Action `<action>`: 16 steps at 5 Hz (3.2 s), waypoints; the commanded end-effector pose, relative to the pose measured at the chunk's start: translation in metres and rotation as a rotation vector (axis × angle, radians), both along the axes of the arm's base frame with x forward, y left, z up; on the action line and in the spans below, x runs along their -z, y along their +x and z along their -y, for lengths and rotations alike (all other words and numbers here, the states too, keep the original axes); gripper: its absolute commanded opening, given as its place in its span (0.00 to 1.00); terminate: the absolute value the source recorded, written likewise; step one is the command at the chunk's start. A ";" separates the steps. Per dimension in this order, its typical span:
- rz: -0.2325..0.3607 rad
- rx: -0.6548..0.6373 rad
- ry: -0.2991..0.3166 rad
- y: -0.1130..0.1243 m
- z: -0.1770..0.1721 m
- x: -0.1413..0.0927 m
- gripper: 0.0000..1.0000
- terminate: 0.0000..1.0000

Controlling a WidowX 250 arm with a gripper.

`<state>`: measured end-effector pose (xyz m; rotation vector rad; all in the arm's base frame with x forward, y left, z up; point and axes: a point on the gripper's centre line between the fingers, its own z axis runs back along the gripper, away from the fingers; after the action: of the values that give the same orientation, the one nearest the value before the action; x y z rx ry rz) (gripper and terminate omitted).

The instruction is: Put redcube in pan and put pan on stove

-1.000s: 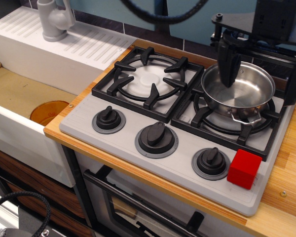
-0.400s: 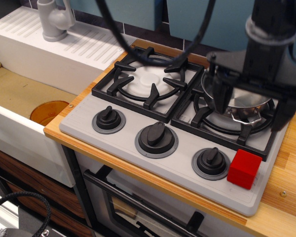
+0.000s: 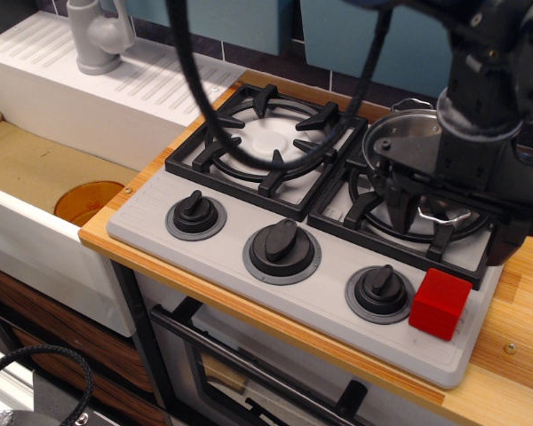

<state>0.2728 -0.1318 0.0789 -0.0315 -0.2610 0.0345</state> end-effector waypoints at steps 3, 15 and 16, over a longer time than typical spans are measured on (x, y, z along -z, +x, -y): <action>0.082 0.002 0.001 -0.002 0.011 0.020 1.00 0.00; -0.062 0.085 0.023 0.088 -0.012 -0.061 0.00 0.00; -0.063 0.112 0.016 0.110 -0.021 -0.057 0.00 0.00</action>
<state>0.3756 -0.1090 0.1163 -0.0165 -0.1399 -0.0796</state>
